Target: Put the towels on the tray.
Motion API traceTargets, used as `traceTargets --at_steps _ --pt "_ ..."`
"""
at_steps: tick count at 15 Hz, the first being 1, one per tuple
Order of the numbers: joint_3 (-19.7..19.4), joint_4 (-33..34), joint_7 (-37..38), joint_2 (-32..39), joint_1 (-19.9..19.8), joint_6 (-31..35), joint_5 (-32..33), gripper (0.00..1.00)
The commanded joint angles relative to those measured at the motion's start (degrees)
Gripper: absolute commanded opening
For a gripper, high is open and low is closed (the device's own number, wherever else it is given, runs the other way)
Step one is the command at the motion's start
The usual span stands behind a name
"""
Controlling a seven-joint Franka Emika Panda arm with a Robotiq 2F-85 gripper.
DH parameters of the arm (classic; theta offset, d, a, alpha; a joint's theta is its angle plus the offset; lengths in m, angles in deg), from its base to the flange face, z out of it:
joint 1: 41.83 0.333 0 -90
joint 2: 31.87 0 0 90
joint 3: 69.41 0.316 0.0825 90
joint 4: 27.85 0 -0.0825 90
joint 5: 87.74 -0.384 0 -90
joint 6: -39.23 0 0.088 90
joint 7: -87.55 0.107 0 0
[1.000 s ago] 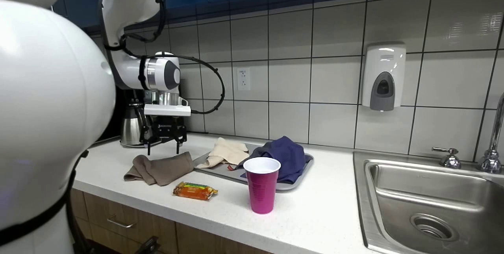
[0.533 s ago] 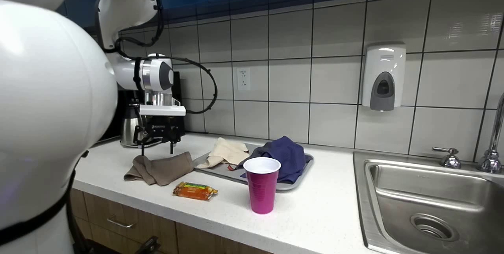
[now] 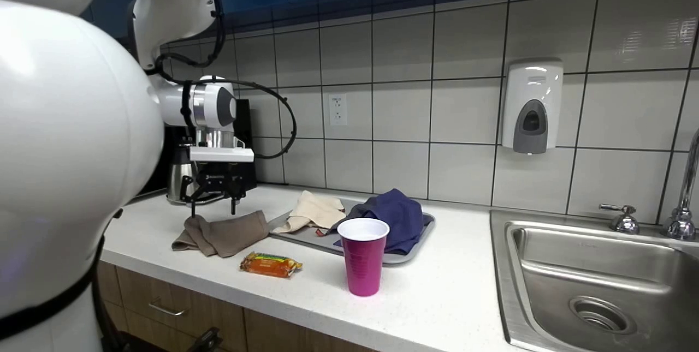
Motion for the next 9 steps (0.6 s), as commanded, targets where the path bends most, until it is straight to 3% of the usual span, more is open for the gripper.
traceTargets --at_steps 1,9 --pt "0.28 2.85 -0.52 2.31 0.7 -2.17 1.86 1.0" --pt "-0.42 5.59 0.26 7.01 1.99 -1.27 4.19 1.0"
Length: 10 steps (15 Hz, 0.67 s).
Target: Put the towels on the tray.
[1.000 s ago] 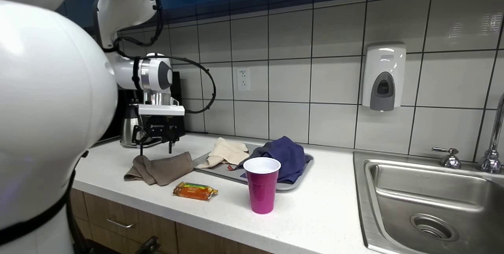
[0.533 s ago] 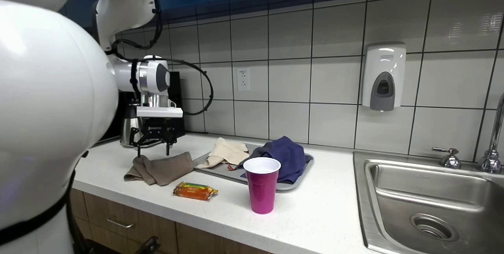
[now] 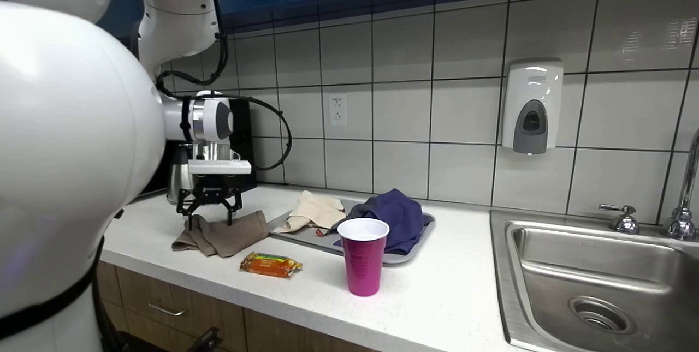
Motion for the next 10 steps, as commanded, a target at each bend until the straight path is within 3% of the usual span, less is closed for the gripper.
traceTargets --at_steps 1,10 --pt "-0.89 3.01 0.95 2.47 0.97 -0.62 2.8 1.0" --pt "-1.34 5.07 1.27 4.81 1.29 -0.54 5.25 1.0"
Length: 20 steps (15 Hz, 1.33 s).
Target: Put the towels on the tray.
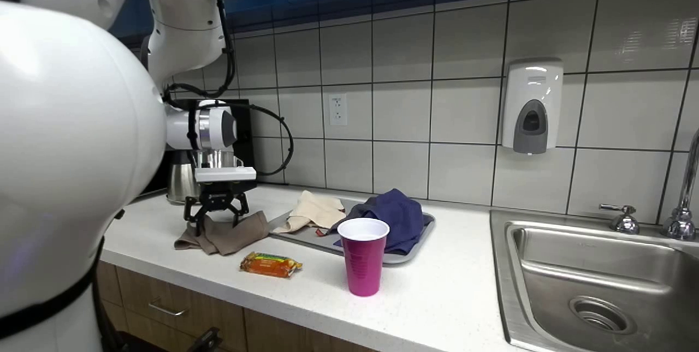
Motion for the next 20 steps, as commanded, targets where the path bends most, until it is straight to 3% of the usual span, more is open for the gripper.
traceTargets --at_steps 1,2,12,20 --pt "-0.28 1.54 0.87 0.31 0.65 -0.55 1.44 0.9" --pt "-0.24 1.53 0.71 0.15 0.67 -0.66 1.5 0.74" --pt "-0.13 1.98 0.62 -0.53 0.34 -0.93 1.26 0.0" --pt "0.2 0.76 0.51 -3.21 -0.36 -2.19 0.57 0.03"
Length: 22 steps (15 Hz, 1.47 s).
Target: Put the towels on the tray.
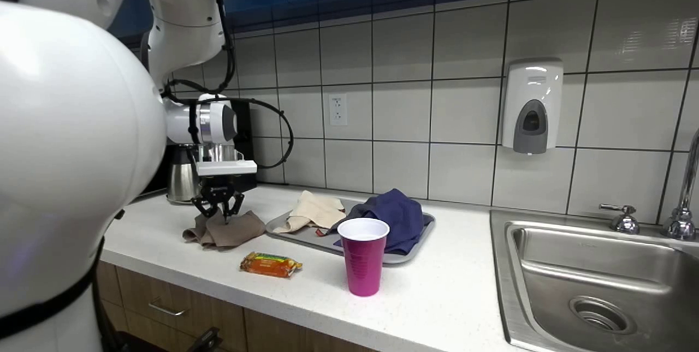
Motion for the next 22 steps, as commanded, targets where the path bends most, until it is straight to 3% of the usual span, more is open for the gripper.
traceTargets --at_steps 1,12,22 --pt "0.24 -1.03 0.49 -3.25 -0.54 -2.29 0.07 0.03" --pt "0.28 -0.89 -0.19 -9.79 -1.28 -7.12 -0.21 0.03" --pt "-0.2 -1.15 0.68 -13.07 -1.96 -5.54 -0.4 0.03"
